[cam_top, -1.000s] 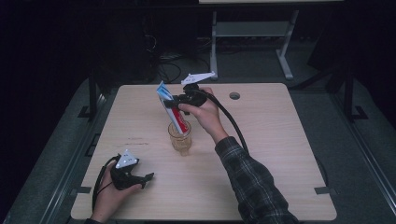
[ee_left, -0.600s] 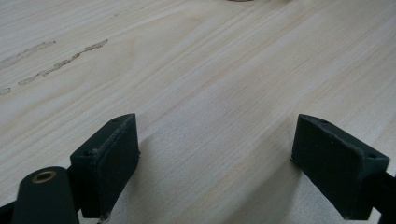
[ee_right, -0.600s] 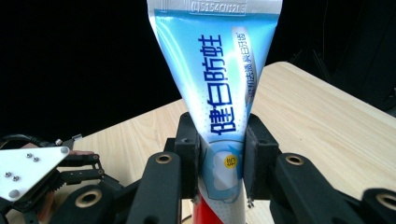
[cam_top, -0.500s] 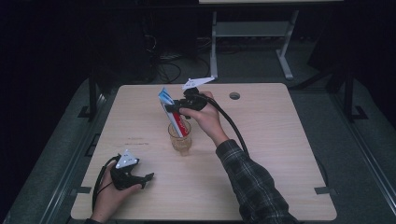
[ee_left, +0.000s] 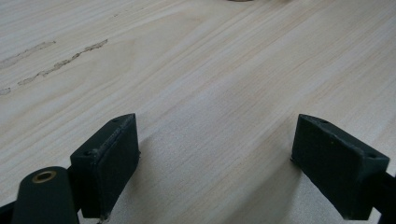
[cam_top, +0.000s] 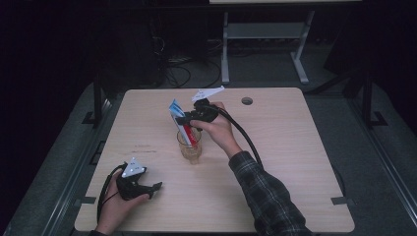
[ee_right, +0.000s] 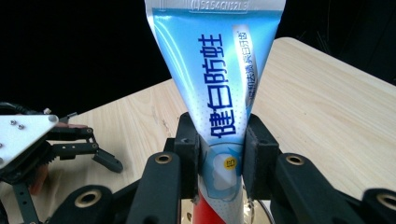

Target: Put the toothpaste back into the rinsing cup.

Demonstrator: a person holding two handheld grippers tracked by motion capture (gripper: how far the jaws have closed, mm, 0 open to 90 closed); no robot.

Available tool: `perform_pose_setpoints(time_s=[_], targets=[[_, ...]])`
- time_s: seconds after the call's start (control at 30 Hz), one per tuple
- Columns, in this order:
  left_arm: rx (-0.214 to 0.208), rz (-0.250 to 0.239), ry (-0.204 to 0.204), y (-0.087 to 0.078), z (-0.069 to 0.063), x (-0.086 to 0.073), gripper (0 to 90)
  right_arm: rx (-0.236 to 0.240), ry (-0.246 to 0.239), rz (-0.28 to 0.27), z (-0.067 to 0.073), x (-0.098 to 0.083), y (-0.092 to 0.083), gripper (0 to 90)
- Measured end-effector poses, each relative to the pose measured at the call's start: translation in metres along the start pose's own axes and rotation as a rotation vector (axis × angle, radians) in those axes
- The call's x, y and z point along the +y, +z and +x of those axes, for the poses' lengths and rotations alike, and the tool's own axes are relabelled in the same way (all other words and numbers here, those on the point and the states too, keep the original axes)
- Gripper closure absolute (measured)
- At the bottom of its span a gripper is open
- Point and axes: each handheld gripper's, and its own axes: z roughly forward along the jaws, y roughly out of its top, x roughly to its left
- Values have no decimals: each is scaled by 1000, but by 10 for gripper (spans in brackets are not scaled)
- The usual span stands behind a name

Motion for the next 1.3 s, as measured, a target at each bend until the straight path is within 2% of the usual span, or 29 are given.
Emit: perform_pose_setpoints(time_s=[0.47, 0.7, 0.73, 0.77, 0.97, 1.13, 1.27, 1.3], targets=[[2, 0, 1, 0, 0, 0, 139, -13, -5, 45, -1, -9, 1, 698], [2, 1, 2, 0, 0, 0, 139, -8, -7, 44, -1, -10, 2, 679], [3, 1, 3, 0, 0, 0, 139, -12, -6, 34, -1, -10, 2, 638], [2, 0, 1, 0, 0, 0, 139, -12, -6, 34, -1, -10, 2, 638], [1, 2, 3, 0, 0, 0, 139, -52, -2, 12, -5, -14, -5, 502], [1, 2, 3, 0, 0, 0, 139, -56, 14, 0, -7, -16, -14, 476], [0, 1, 1, 0, 0, 0, 139, -61, 24, -10, -10, -19, -34, 428], [0, 1, 1, 0, 0, 0, 139, -61, 24, -10, -10, -19, -34, 428]])
